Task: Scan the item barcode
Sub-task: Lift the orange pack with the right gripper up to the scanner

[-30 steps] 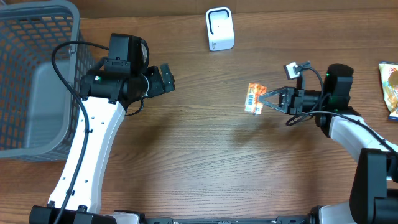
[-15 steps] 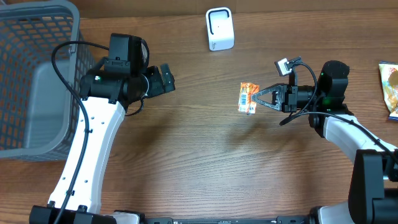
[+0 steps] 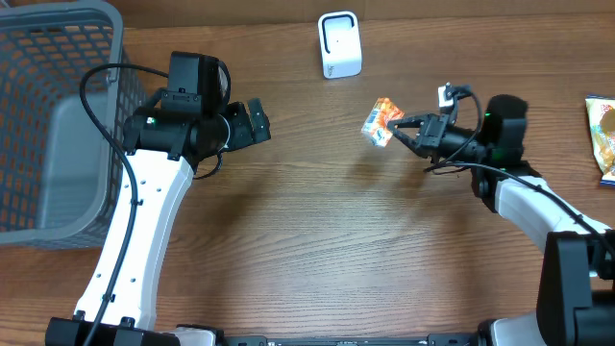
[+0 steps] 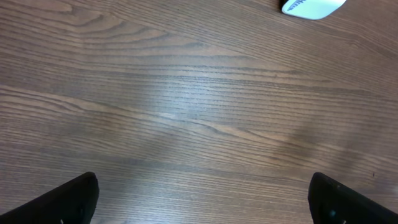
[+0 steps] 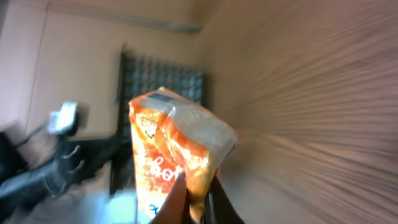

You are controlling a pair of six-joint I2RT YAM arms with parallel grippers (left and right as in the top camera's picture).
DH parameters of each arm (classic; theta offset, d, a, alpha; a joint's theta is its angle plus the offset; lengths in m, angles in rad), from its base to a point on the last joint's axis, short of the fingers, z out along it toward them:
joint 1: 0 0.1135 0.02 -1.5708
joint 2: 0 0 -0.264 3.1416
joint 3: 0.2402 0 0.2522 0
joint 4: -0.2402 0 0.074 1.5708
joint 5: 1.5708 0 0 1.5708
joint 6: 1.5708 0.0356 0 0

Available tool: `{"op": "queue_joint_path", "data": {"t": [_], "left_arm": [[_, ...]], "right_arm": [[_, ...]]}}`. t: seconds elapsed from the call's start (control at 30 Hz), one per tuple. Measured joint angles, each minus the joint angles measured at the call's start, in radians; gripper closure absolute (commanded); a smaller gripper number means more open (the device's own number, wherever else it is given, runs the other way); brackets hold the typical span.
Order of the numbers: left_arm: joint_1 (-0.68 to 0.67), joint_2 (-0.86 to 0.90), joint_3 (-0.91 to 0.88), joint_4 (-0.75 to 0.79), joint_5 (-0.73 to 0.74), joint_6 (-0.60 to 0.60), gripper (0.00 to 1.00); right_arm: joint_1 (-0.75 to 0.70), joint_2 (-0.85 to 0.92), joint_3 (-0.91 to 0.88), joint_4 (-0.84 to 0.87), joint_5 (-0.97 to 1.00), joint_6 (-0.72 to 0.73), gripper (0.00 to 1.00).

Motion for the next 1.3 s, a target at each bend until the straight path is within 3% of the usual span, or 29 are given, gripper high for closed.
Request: {"op": "queue_joint_path", "data": {"t": [0.2,0.37,0.47,0.63,0.93,1.07,1.3], "left_arm": [[0.0,0.0,0.0,0.0,0.0,0.0,0.0],[0.0,0.0,0.0,0.0,0.0,0.0,0.0],[0.0,0.0,0.0,0.0,0.0,0.0,0.0],[0.0,0.0,0.0,0.0,0.0,0.0,0.0],[0.0,0.0,0.0,0.0,0.0,0.0,0.0],[0.0,0.0,0.0,0.0,0.0,0.0,0.0],[0.0,0.0,0.0,0.0,0.0,0.0,0.0]], "right_arm": [[0.048,0.006,0.067,-0.57,0.436,-0.244,0.96],[0.1,0.011,0.285,-0.861,0.764,-0.455,0.96],[0.14,0.011,0.469,-0.89,0.959,-0.589,0.96],[0.176,0.082,0.731,-0.919,1.068,-0.698,0.96],[0.232,0.496,1.308,-1.17,1.139,-0.859,0.96],[0.258,0.615,1.406,-1.146,1.203,-0.979,0.96],[0.344,0.688,1.415,-0.952,1.36,-1.295,0.96]]}}
